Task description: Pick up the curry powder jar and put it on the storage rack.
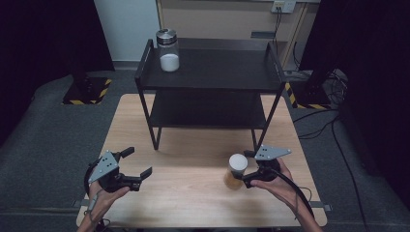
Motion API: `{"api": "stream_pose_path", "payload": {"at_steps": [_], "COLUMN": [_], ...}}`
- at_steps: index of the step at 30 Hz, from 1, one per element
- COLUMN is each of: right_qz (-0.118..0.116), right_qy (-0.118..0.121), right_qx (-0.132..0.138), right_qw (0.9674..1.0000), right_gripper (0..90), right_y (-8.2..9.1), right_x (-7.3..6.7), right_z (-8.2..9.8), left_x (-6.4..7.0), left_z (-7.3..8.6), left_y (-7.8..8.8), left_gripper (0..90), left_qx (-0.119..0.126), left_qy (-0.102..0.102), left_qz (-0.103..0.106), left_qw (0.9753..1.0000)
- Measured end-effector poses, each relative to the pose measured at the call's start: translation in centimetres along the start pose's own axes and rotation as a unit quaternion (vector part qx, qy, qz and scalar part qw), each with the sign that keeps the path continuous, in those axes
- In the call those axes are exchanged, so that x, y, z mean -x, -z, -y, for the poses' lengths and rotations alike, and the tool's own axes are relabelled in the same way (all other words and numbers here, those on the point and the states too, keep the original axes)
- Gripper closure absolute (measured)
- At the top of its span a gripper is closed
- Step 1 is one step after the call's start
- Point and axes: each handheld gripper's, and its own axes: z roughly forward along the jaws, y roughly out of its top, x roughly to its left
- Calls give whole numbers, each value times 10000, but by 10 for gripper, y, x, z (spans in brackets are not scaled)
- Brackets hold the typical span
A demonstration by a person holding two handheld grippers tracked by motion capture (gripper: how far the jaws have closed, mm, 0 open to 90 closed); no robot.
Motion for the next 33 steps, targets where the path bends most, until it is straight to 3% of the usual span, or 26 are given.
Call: {"api": "stream_pose_path", "payload": {"at_steps": [8,10,25,33], "right_qz": [95,79,187,94], "right_qy": [227,160,93,87], "right_qx": [-66,-89,-122,55], "right_qw": [9997,9998,9997,9999], "right_gripper": [303,335,340,340], "right_y": [-7,-7,-7,9], "right_x": [-4,-3,-6,2], "right_z": [0,1,-2,-21], "left_x": [1,1,3,3], "left_z": [0,0,1,1], "left_y": [1,1,5,5], "left_gripper": [9,9,9,9], "left_qx": [-26,-42,-39,-26], "left_qy": [-18,-23,3,10], "left_qz": [-13,-29,-76,-83], "left_qw": [10000,10000,10000,10000]}}
